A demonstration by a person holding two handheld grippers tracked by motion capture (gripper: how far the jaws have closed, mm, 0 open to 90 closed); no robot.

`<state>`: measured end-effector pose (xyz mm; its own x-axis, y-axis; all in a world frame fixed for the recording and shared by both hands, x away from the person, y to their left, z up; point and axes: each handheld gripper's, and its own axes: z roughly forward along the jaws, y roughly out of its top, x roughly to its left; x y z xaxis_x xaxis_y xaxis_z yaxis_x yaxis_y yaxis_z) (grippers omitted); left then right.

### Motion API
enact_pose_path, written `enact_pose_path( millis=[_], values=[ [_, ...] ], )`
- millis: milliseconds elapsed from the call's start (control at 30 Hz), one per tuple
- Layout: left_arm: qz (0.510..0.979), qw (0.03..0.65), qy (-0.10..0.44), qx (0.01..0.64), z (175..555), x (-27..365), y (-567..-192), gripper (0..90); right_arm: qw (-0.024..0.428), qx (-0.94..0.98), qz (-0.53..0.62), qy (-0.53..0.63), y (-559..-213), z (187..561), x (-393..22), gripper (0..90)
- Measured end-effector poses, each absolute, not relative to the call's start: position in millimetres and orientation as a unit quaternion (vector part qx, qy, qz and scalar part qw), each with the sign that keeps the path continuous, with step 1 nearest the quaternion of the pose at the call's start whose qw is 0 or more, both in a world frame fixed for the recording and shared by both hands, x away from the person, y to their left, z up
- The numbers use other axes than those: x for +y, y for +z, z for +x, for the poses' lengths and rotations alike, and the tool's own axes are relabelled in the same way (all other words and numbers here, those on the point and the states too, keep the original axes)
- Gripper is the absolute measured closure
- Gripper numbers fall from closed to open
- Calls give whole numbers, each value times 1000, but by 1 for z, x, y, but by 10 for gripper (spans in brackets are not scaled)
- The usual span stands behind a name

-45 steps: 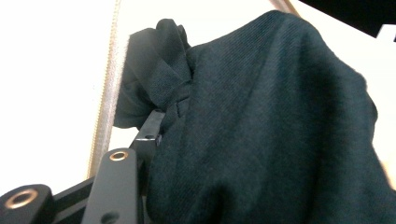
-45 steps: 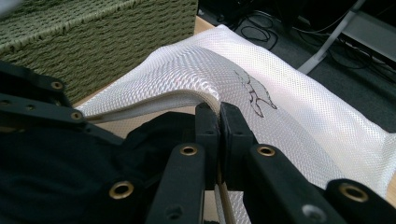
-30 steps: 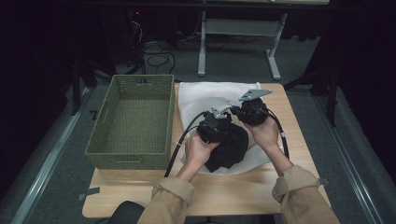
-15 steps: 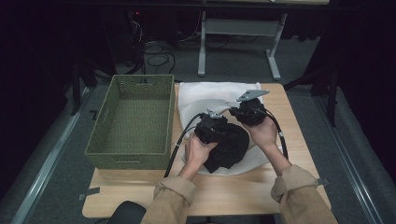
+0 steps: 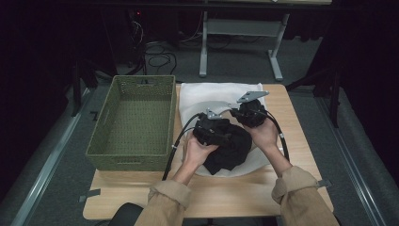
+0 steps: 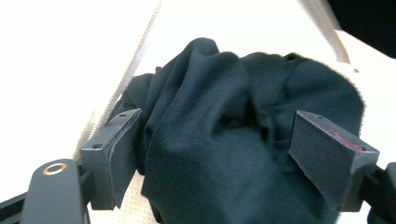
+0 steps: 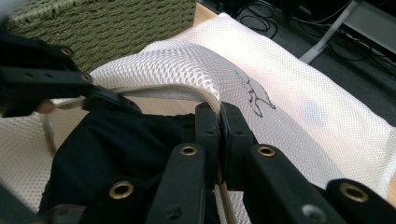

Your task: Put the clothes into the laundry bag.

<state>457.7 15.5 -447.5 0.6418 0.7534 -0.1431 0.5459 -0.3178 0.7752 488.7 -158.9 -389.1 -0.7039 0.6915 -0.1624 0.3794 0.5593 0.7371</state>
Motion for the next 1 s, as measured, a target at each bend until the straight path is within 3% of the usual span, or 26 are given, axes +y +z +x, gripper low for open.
enact_pose_path(
  millis=[433, 1000],
  values=[
    [823, 401, 135, 379, 423, 28, -434, 229, 224, 854, 313, 349, -389, 489, -159, 881],
    [846, 340, 121, 392, 402, 7, -484, 240, 224, 855, 314, 347, -391, 488, -160, 881]
  ],
)
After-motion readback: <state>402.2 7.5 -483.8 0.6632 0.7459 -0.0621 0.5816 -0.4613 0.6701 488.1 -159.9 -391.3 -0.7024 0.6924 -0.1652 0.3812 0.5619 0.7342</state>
